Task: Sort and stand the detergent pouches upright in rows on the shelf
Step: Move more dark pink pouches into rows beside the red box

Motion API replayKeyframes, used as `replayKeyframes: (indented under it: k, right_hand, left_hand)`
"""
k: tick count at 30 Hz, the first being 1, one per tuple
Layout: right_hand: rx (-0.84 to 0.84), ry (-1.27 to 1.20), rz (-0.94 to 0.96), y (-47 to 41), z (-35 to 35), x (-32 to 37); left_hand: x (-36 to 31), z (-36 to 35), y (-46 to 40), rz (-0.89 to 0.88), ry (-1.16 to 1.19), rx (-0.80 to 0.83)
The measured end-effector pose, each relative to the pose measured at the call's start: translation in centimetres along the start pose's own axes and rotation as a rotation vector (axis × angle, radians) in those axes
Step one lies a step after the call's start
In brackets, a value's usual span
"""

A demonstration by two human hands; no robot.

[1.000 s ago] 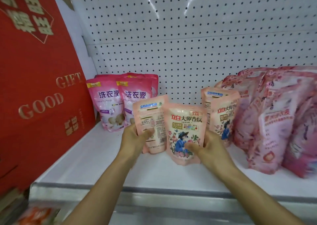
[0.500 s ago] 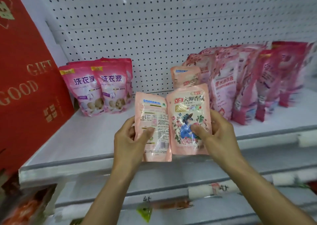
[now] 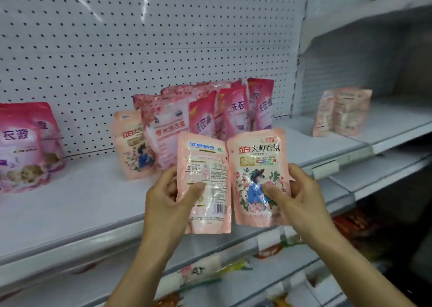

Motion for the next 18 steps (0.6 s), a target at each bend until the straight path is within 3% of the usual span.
replayKeyframes:
  k: [9,13,18]
  right_hand:
    - [-0.122,0.095,-0.029,-5.5,19.8,-0.6]
    - [-0.197,0.114,-0.020,-9.2,24.4,-1.4]
    - [-0.279,0.150,0.033,-15.5,27.2,-2.1]
  left_hand:
    - [-0.1,-21.7,-1.3,0.005,0.074,0.138]
    - [-0.2,-28.1,-4.4,0.006,0.062,0.187]
    - [0.1,-33.0,-10.6,-0.026,0.016,0.085]
Point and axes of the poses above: each hand's wrist, its own y-axis away from the middle knuckle, its own z-axis out of the back of the hand, x = y × z, the point moved 5 cm from there along -y, towards the middle knuckle, and after that the axes turned 4 degrees about -y, right-handed, at the moved point
